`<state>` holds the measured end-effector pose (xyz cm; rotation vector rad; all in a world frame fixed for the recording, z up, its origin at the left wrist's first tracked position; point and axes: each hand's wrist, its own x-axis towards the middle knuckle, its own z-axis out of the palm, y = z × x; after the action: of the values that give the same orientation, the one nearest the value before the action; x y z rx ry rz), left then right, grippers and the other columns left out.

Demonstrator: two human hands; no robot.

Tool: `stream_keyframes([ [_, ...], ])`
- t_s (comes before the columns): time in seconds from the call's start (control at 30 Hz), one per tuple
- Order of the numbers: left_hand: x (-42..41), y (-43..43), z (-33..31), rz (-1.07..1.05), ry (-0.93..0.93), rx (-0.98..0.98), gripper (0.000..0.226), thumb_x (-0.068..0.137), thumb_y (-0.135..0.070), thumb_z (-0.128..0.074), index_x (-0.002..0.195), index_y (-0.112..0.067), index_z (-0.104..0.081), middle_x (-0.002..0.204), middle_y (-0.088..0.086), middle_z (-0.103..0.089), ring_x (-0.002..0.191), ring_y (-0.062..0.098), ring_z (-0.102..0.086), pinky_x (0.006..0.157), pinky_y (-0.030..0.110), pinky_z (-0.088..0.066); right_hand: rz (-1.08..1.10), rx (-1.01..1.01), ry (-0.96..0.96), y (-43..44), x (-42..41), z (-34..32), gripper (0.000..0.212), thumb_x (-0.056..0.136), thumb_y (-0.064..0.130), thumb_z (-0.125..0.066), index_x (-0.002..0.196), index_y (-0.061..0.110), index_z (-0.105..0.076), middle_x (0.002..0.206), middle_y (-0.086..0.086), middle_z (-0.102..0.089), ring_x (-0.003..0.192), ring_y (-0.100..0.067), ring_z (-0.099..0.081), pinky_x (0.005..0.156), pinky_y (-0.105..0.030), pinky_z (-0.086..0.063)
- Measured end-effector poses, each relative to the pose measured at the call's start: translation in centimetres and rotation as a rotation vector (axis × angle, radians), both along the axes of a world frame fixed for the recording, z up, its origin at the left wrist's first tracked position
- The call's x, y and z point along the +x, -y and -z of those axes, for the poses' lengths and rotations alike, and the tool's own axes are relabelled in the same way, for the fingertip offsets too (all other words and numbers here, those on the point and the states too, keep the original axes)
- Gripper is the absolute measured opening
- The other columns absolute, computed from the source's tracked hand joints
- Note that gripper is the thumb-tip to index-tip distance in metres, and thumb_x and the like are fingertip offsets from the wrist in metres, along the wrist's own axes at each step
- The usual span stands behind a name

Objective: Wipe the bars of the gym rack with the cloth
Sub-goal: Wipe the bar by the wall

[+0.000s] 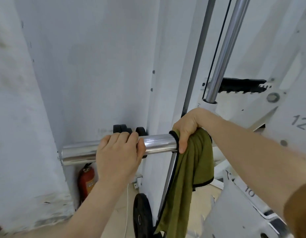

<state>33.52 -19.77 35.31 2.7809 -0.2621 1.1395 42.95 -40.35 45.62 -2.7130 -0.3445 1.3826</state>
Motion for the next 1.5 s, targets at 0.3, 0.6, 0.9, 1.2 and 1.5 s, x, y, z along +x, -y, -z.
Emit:
stream_keyframes([
  [0.3, 1.2, 0.1, -3.2, 0.065, -0.146, -0.197, 0.06, 0.092, -0.043, -0.007, 0.115, -0.029, -0.061, 0.076, 0.003, -0.067, 0.068, 0.026, -0.059, 0.058, 0.033, -0.042, -0.196, 0.101, 0.914, -9.4, -5.9, 3.5, 0.032, 0.07, 0.039, -0.076, 0.093, 0.022, -0.059, 0.076, 0.009, -0.056, 0.077, -0.016, -0.061, 0.069, -0.031, -0.051],
  [0.6, -2.2, -8.5, -1.5, 0.126, -0.277, -0.885, 0.032, 0.098, -0.028, -0.036, 0.114, -0.03, -0.064, 0.113, -0.013, -0.065, 0.109, 0.013, -0.055, 0.089, 0.03, -0.043, -0.353, 0.227, 1.505, -18.6, -7.7, 8.0, 0.048, 0.074, 0.049, -0.066, 0.11, 0.017, -0.058, 0.091, 0.0, -0.061, 0.074, -0.022, -0.062, 0.058, -0.031, -0.031],
  [0.9, -4.6, -12.4, 2.7, 0.402, -0.623, -1.565, 0.073, 0.065, -0.075, -0.067, 0.128, -0.04, -0.055, 0.131, -0.003, -0.06, 0.111, 0.011, -0.062, 0.101, 0.041, -0.044, -0.438, 0.394, 1.239, -19.4, -7.8, 5.6, 0.05, 0.092, 0.067, -0.033, 0.104, 0.025, -0.058, 0.093, 0.004, -0.064, 0.085, -0.02, -0.062, 0.063, -0.034, -0.04],
  [1.2, -6.9, -10.3, -1.1, 0.169, -0.446, -0.8, 0.012, 0.094, -0.03, -0.056, 0.094, -0.028, -0.069, 0.091, -0.007, -0.072, 0.09, 0.017, -0.065, 0.08, 0.028, -0.049, 0.134, 0.202, 1.231, -4.1, -7.4, 5.6, 0.068, 0.09, 0.068, -0.013, 0.063, 0.018, -0.049, 0.063, -0.001, -0.054, 0.067, -0.023, -0.058, 0.069, -0.037, -0.048],
  [1.5, 1.7, -9.7, -8.8, -0.112, -0.022, -0.068, 0.036, 0.088, -0.023, -0.061, 0.124, -0.028, -0.055, 0.112, 0.009, -0.046, 0.107, 0.03, -0.041, 0.081, 0.04, -0.035, 0.339, 0.183, 1.24, -8.0, -6.1, 5.3, 0.056, 0.093, 0.061, -0.027, 0.071, 0.019, -0.057, 0.075, 0.0, -0.059, 0.072, -0.022, -0.056, 0.062, -0.031, -0.039],
])
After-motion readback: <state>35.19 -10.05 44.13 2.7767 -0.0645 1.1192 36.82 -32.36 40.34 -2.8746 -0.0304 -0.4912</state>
